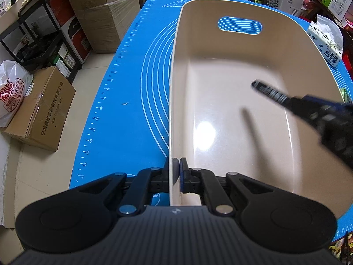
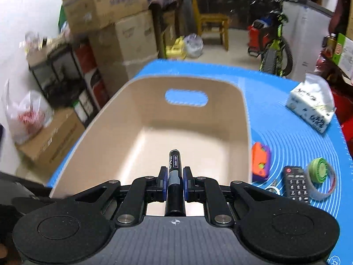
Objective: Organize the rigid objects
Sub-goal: 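Grasp the black marker with the right tool and drop it into the basket, then grasp the white pill bottle with the right tool, then carry the pill bottle into the basket and release it with the right tool, then grasp the white charger plug with the right tool, then carry the charger plug into the basket and release it with the right tool, then grasp the black TV remote with the right tool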
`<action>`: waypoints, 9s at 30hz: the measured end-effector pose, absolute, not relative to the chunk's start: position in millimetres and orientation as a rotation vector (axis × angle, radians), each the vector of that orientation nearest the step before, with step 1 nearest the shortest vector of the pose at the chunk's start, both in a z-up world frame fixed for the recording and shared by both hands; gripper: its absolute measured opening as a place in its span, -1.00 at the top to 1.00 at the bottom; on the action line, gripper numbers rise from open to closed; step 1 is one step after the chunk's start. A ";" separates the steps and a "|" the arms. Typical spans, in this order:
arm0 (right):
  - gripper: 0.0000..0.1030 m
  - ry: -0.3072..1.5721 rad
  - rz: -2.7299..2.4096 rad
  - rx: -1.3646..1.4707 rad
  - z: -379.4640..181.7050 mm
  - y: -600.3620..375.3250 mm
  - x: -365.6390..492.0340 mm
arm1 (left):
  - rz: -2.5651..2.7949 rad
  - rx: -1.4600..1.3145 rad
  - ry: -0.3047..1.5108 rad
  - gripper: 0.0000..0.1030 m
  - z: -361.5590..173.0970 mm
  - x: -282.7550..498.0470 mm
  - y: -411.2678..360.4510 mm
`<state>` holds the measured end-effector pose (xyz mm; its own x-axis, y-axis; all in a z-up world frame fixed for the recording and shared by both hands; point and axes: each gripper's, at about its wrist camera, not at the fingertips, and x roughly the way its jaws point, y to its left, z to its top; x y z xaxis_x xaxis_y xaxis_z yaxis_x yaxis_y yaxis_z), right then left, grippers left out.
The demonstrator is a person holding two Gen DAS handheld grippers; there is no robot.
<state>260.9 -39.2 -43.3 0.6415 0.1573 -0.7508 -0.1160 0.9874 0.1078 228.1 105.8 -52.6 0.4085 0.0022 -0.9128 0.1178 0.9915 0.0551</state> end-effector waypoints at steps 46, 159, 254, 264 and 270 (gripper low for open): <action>-0.66 0.921 -0.340 0.168 -113.2 -260.9 181.0 | -0.074 0.119 1.147 0.85 -50.5 226.4 106.9; -0.73 0.920 0.386 -0.386 -87.8 -157.8 222.0 | -0.074 0.134 1.141 0.84 -49.1 225.6 105.3; -0.88 0.871 -0.065 -0.072 -49.8 -213.1 234.4 | -0.067 0.142 1.143 0.83 -48.3 226.2 101.6; -0.88 0.954 -0.079 0.026 -115.5 -230.7 240.7 | -0.067 0.142 1.143 0.83 -48.3 226.1 101.9; -0.66 0.984 -0.075 0.041 -133.1 -220.2 249.4 | -0.068 0.141 1.143 0.83 -48.3 226.2 102.1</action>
<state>249.4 -220.2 -133.1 0.5510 -0.0448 -0.8333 0.0820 0.9966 0.0006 226.2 102.1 -48.3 0.4142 0.0184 -0.9100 0.1261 0.9890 0.0774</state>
